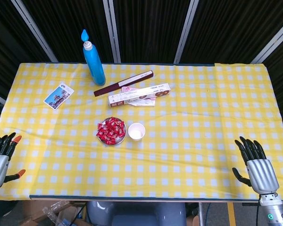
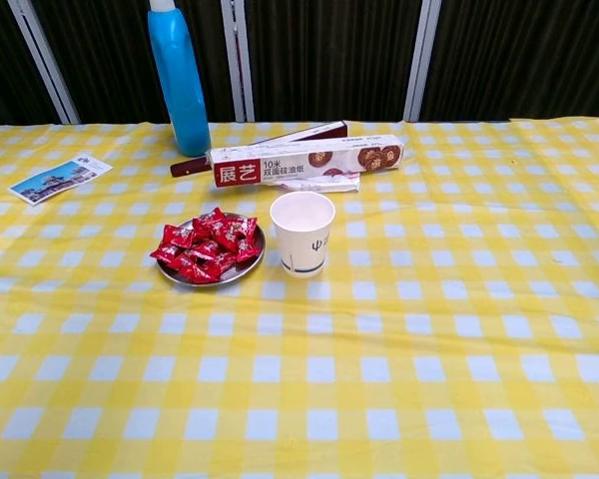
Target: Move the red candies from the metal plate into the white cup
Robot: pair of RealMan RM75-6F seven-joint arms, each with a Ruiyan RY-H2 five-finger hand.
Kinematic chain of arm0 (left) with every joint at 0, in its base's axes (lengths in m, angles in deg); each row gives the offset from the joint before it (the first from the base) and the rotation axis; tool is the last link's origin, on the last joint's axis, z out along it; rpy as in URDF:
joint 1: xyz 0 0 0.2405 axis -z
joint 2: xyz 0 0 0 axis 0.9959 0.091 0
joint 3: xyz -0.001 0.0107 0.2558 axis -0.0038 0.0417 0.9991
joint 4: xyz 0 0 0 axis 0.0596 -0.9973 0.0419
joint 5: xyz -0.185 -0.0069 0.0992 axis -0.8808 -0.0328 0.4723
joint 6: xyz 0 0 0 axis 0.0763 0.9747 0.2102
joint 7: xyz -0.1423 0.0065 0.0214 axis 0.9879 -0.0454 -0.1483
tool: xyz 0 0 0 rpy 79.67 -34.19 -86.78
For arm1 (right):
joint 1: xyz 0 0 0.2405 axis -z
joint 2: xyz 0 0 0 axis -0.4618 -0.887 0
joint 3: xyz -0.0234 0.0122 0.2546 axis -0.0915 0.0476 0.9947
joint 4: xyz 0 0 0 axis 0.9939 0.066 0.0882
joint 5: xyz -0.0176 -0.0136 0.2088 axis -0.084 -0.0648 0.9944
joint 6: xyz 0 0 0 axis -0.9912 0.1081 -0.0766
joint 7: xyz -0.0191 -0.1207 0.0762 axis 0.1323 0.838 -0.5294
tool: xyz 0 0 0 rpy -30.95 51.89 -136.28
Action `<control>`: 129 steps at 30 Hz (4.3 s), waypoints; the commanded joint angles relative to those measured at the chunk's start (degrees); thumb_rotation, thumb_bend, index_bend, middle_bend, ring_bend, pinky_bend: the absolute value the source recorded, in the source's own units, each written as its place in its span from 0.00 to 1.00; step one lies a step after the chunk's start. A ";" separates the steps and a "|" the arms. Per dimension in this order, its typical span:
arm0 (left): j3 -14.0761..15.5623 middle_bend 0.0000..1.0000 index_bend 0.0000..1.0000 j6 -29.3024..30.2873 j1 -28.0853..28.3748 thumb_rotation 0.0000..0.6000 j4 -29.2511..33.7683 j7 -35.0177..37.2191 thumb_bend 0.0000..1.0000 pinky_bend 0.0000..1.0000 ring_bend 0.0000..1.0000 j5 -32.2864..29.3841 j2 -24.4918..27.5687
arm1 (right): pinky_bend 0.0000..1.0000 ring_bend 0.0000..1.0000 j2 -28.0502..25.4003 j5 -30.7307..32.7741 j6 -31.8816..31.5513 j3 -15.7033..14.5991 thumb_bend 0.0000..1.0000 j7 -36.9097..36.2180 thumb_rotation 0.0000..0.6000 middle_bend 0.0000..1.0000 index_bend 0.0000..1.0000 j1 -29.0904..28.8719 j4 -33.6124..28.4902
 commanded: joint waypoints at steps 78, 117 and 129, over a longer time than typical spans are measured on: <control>-14.90 1.00 0.54 -26.95 50.90 1.00 -20.76 -43.48 0.40 1.00 1.00 -56.53 -38.93 | 0.00 0.00 -3.45 2.07 1.92 0.78 0.39 -10.06 1.00 0.00 0.00 -0.90 -3.48; -19.40 1.00 0.42 -21.35 61.71 1.00 -10.47 -44.05 0.27 1.00 1.00 -56.86 -39.14 | 0.00 0.00 -3.79 1.70 1.52 0.84 0.39 -11.22 1.00 0.00 0.00 -0.80 -3.81; -17.85 1.00 0.43 -17.80 56.96 1.00 -1.95 -39.69 0.26 1.00 1.00 -53.02 -31.60 | 0.00 0.00 -3.62 1.42 0.94 0.84 0.39 -10.85 1.00 0.00 0.00 -0.60 -3.75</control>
